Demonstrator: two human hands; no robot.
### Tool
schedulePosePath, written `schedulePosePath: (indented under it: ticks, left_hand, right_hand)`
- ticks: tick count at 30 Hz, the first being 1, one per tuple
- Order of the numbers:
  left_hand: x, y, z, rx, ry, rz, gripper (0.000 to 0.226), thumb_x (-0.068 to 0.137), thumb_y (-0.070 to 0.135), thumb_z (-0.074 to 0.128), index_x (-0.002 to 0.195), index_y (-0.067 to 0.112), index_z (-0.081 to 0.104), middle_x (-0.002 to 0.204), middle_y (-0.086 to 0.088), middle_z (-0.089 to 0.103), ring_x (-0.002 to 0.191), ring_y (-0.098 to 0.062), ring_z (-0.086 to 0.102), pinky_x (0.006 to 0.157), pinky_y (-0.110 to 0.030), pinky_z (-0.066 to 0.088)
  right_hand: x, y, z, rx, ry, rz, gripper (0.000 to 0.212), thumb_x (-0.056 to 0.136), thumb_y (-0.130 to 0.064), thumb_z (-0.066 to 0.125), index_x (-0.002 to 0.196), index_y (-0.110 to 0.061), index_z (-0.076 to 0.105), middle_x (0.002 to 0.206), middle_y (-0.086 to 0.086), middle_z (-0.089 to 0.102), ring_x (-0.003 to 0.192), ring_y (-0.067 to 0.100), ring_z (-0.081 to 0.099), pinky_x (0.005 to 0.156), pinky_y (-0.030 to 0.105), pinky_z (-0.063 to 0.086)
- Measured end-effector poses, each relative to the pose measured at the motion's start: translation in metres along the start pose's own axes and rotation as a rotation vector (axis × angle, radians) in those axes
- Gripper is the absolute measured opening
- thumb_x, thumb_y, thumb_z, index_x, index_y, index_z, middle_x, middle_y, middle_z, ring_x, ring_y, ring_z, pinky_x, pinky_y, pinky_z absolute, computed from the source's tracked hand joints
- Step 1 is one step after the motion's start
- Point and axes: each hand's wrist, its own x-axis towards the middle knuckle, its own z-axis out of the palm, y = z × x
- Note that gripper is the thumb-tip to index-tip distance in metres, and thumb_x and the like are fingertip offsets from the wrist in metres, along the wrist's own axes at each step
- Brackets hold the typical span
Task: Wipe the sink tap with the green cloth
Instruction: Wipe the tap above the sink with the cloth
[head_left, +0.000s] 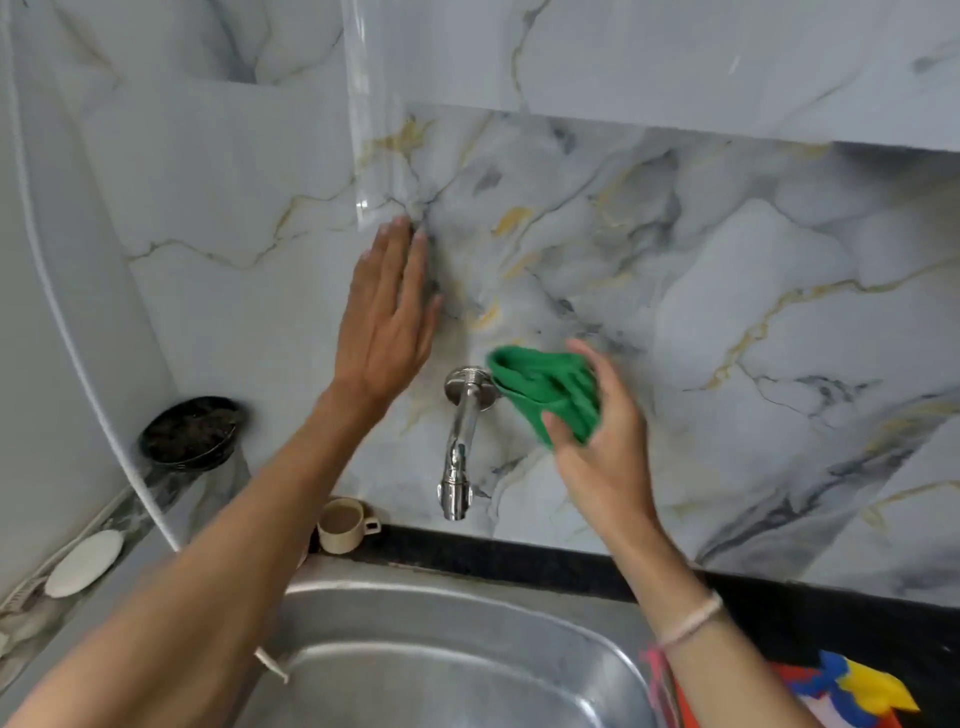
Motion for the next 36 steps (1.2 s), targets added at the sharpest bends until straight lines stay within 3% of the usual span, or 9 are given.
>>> schedulePosePath:
  ticks: [3,7,16,21,25,27,29,31,36]
  left_hand:
    - [0.004,-0.027,0.038,0.190,0.020,0.101,0.064,0.113,0.038,0.030,0.164,0.005,0.011,0.171,-0.020,0.019,0.161,-0.031,0.016,0.132,-0.050,0.026]
    - [0.008,-0.045,0.071,0.253,0.210,0.179,0.066,0.111,0.043,0.025,0.165,0.009,0.007,0.171,-0.017,0.022,0.161,-0.028,0.015,0.133,-0.043,0.016]
    - [0.009,-0.052,0.090,0.251,0.389,0.197,0.065,0.107,0.040,0.024,0.164,0.009,0.016,0.165,-0.021,0.035,0.157,-0.033,0.027,0.134,-0.040,0.011]
    - [0.010,-0.052,0.090,0.260,0.419,0.199,0.065,0.107,0.039,0.023,0.164,0.010,0.016,0.165,-0.021,0.035,0.157,-0.033,0.026,0.134,-0.039,0.007]
    - [0.010,-0.050,0.090,0.248,0.419,0.199,0.064,0.107,0.039,0.022,0.164,0.011,0.013,0.165,-0.021,0.035,0.157,-0.033,0.025,0.134,-0.039,0.006]
    - [0.010,-0.050,0.089,0.250,0.419,0.205,0.064,0.107,0.039,0.021,0.164,0.011,0.013,0.165,-0.021,0.034,0.157,-0.033,0.025,0.135,-0.038,0.006]
    - [0.010,-0.050,0.090,0.250,0.420,0.207,0.064,0.107,0.039,0.022,0.164,0.011,0.014,0.166,-0.021,0.034,0.157,-0.033,0.026,0.135,-0.039,0.007]
    - [0.010,-0.051,0.090,0.252,0.421,0.209,0.064,0.107,0.038,0.023,0.164,0.010,0.016,0.166,-0.022,0.034,0.157,-0.034,0.027,0.135,-0.039,0.007]
    - [0.009,-0.051,0.089,0.271,0.409,0.211,0.065,0.107,0.037,0.023,0.164,0.007,0.016,0.164,-0.024,0.034,0.156,-0.036,0.026,0.134,-0.040,0.009]
  right_hand:
    - [0.046,-0.004,0.043,-0.585,-0.403,-0.454,0.076,0.068,0.021,0.061,0.133,-0.019,0.064,0.126,0.007,0.074,0.116,0.029,0.066,0.099,0.041,0.054]
    - [0.062,0.019,0.078,-0.894,-0.775,-0.589,0.051,0.082,0.011,0.058,0.124,-0.014,0.068,0.123,0.005,0.072,0.119,0.027,0.061,0.101,0.042,0.049]
    - [0.006,0.066,0.090,-0.549,-0.223,-0.244,0.075,0.073,0.032,0.056,0.142,0.003,0.055,0.148,0.019,0.059,0.136,0.027,0.057,0.119,0.032,0.040]
    - [-0.010,0.101,0.083,-0.165,-0.091,0.094,0.033,0.085,0.017,0.067,0.109,-0.005,0.071,0.089,-0.016,0.073,0.084,-0.017,0.067,0.076,-0.003,0.048]
    - [-0.021,0.128,0.092,0.821,-0.205,0.905,0.037,0.084,0.008,0.068,0.115,-0.010,0.074,0.109,0.014,0.082,0.102,0.030,0.078,0.089,0.052,0.063]
    - [-0.020,0.127,0.107,1.125,-0.304,1.141,0.035,0.076,0.004,0.064,0.106,-0.006,0.078,0.100,0.021,0.083,0.088,0.037,0.080,0.063,0.044,0.067]
    - [-0.011,0.119,0.123,1.211,-0.381,1.206,0.036,0.074,-0.002,0.067,0.108,-0.003,0.077,0.110,0.027,0.079,0.109,0.046,0.071,0.057,0.039,0.066]
    - [0.002,0.110,0.135,1.307,-0.401,1.198,0.025,0.087,-0.007,0.068,0.108,0.000,0.079,0.117,0.025,0.077,0.125,0.044,0.065,0.082,0.043,0.066]
    - [-0.001,0.121,0.137,1.410,-0.321,1.153,0.023,0.080,-0.008,0.078,0.100,0.003,0.081,0.103,0.024,0.082,0.090,0.034,0.081,0.072,0.041,0.068]
